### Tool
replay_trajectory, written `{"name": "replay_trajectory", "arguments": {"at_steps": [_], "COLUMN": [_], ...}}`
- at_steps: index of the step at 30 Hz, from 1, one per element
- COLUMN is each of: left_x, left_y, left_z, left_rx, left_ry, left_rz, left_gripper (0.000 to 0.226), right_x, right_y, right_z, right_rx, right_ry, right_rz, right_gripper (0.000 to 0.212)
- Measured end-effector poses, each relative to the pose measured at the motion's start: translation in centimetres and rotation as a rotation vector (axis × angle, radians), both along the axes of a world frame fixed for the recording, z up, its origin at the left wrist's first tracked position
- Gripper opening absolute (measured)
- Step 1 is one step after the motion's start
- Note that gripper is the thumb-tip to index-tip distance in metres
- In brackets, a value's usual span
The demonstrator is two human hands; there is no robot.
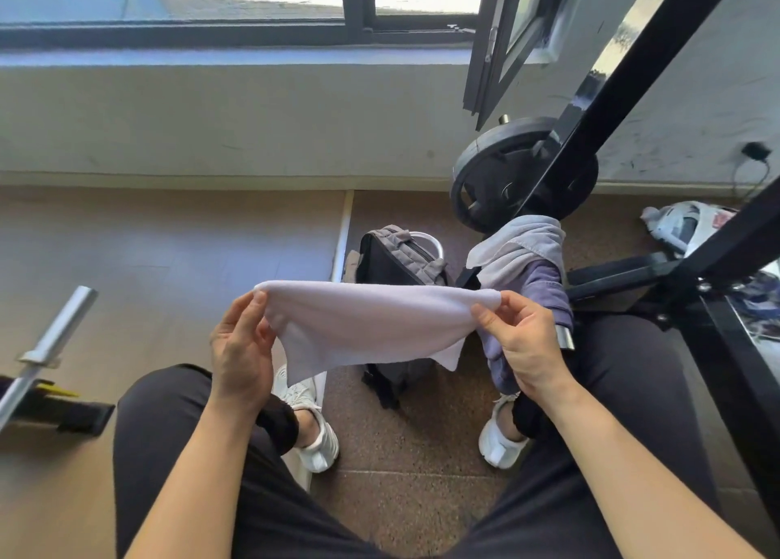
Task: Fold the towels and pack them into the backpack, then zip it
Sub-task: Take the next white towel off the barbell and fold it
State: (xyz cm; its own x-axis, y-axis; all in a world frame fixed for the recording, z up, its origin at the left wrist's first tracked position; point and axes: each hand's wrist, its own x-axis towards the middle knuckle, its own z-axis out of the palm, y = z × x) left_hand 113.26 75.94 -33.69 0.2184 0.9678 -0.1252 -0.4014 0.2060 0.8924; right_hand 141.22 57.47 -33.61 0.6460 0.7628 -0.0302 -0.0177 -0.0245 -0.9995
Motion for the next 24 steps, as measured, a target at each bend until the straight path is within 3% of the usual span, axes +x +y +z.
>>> {"name": "replay_trajectory", "arguments": {"at_steps": [6, 8, 11, 14, 15, 19, 24], "left_x": [-0.1, -0.1, -0.2, 0.2, 0.5, 2.4, 5.4], "left_y": [-0.4, -0.5, -0.7, -1.1, -1.3, -3.4, -6.8], "left_z": [0.0, 0.1, 0.0, -0.5, -0.6, -0.8, -0.8], "left_rx": [0.014, 0.075, 0.207, 0.327, 0.361, 0.540, 0.556], "left_ry": [0.109, 0.159, 0.261, 0.419, 0.469, 0.642, 0.556], "left_rz": [0.000, 0.059, 0.107, 0.109, 0.107, 0.030, -0.204], "left_gripper": [0.038, 0.036, 0.013, 0.028, 0.034, 0.034, 0.011], "right_x": [0.3, 0.5, 0.5, 0.2, 0.0, -1.4, -4.6], "right_y": [0.1, 0.1, 0.0, 0.0, 0.1, 0.3, 0.6], "right_z": [0.0, -0.2, -0.4, -0.7, -0.9, -1.3, -1.0], "right_rx": [0.020, -0.018, -0.089, -0.155, -0.174, -0.172, -0.091], "right_ry": [0.070, 0.005, -0.143, -0.288, -0.349, -0.496, -0.523], "right_rz": [-0.046, -0.057, -0.086, -0.162, -0.195, -0.230, -0.020], "right_gripper": [0.012, 0.008, 0.010, 0.005, 0.012, 0.024, 0.009]}}
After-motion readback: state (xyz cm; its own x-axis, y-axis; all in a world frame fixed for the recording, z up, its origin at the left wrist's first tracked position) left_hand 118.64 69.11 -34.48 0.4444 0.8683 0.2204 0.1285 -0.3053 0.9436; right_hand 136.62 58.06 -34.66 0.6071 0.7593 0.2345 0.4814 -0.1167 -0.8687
